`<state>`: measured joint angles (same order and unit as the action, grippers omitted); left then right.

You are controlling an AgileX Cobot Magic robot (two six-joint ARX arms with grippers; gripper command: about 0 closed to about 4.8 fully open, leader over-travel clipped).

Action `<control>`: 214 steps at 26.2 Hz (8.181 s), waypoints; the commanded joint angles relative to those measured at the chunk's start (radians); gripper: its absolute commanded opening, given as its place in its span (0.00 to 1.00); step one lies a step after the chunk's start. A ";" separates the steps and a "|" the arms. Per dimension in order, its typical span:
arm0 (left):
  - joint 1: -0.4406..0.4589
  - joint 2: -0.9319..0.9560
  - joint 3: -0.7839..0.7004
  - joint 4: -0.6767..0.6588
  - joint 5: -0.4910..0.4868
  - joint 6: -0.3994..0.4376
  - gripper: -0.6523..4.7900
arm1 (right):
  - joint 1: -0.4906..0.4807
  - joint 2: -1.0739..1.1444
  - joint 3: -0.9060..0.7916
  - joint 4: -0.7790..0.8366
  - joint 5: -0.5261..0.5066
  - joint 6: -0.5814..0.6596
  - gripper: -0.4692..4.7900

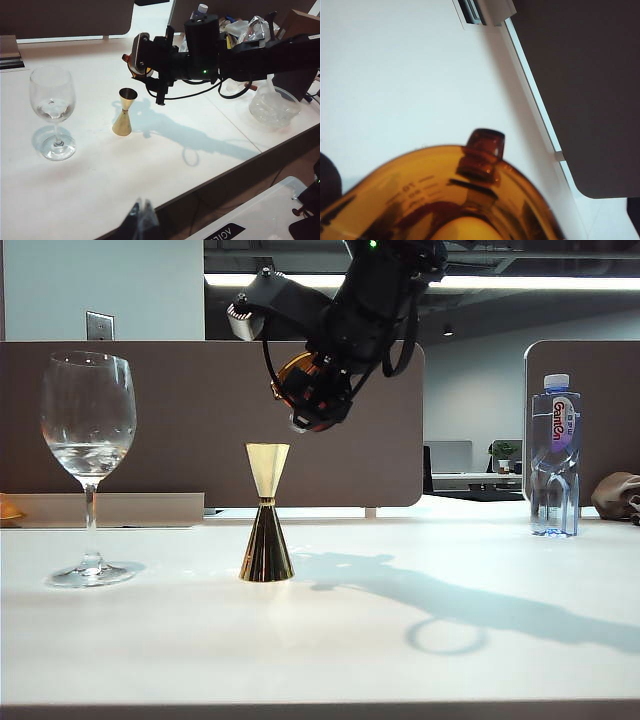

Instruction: Pick up the small amber measuring cup and pour the water in it into the jigger, then pick up the jigger and pour the water in it into the wine glass.

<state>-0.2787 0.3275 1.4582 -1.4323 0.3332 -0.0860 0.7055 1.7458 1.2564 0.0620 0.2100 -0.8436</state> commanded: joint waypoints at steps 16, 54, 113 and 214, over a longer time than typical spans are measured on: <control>0.000 0.001 0.003 -0.005 0.004 0.000 0.12 | 0.003 -0.005 0.006 0.140 0.019 -0.182 0.17; 0.000 0.001 0.003 -0.005 0.004 0.000 0.12 | 0.014 -0.003 0.006 0.182 -0.055 -0.542 0.17; 0.000 0.001 0.003 -0.005 0.004 0.000 0.12 | -0.074 -0.014 -0.097 0.166 0.031 0.559 0.17; 0.000 0.000 0.003 -0.005 0.004 0.000 0.12 | 0.159 -0.147 -0.604 0.385 0.109 1.184 1.00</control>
<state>-0.2787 0.3275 1.4582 -1.4323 0.3332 -0.0860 0.8539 1.6058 0.6464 0.4290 0.3161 0.3363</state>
